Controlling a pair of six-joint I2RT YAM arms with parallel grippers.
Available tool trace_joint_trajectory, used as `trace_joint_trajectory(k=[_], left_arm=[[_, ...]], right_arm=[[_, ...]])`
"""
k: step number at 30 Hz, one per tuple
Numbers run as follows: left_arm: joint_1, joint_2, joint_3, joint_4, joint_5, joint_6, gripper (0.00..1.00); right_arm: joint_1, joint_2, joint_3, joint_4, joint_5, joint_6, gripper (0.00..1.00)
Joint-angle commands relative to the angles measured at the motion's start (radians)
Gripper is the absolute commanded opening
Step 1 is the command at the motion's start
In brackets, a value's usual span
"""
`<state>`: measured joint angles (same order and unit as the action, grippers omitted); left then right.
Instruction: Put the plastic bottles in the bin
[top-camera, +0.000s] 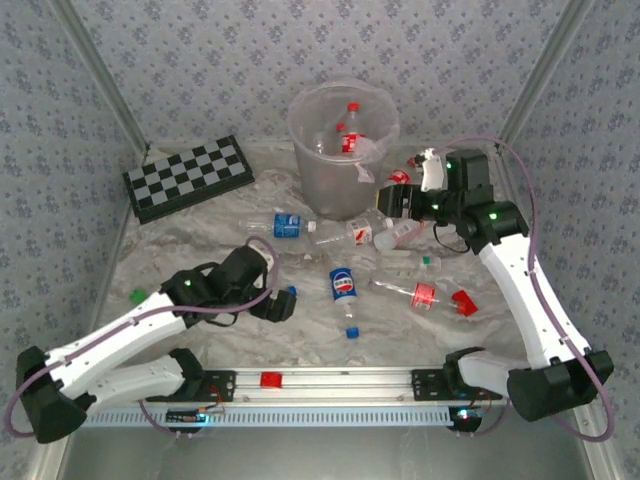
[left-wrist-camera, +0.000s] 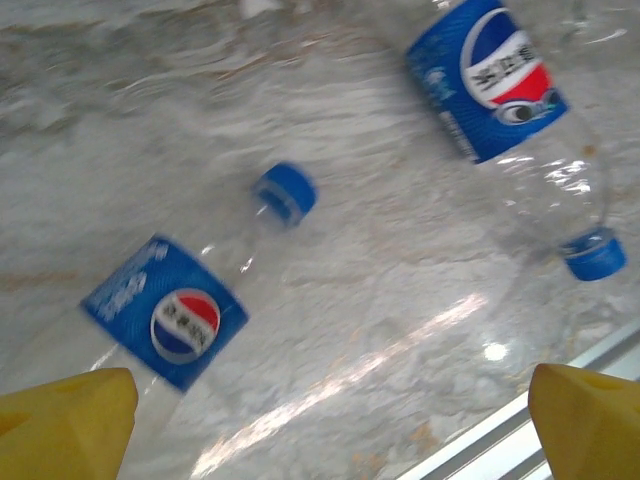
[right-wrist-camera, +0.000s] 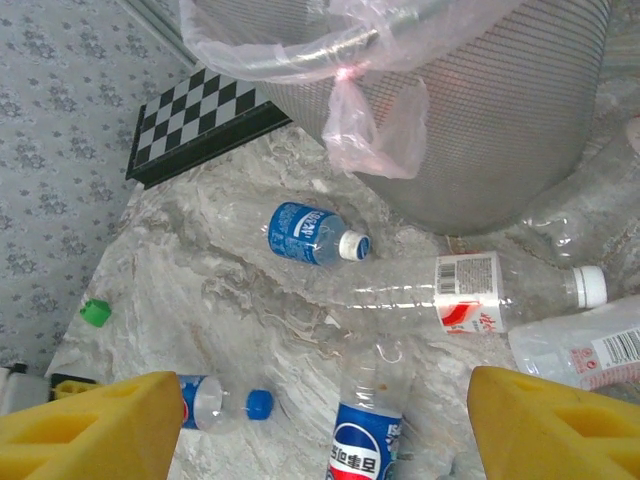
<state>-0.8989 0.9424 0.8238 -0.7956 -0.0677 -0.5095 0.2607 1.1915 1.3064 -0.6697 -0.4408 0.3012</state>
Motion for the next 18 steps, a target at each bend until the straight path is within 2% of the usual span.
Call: trace_joint_trajectory(k=[1, 7, 13, 18], left_arm=[[0.030, -0.007, -0.019, -0.123, -0.174, -0.091, 1.00], [0.132, 0.015, -0.134, 0.158, -0.135, -0.040, 1.00], [0.178, 0.102, -0.175, 0.229, -0.125, 0.028, 1.00], [0.179, 0.112, -0.199, 0.265, -0.106, -0.003, 1.00]], right_arm=[[-0.005, 0.021, -0.022, 0.010, -0.013, -0.002, 0.77], [0.001, 0.041, -0.019, 0.015, -0.020, -0.001, 0.77], [-0.004, 0.016, -0.072, 0.016, -0.002, -0.004, 0.77], [-0.006, 0.022, -0.099, 0.044, -0.008, 0.007, 0.78]])
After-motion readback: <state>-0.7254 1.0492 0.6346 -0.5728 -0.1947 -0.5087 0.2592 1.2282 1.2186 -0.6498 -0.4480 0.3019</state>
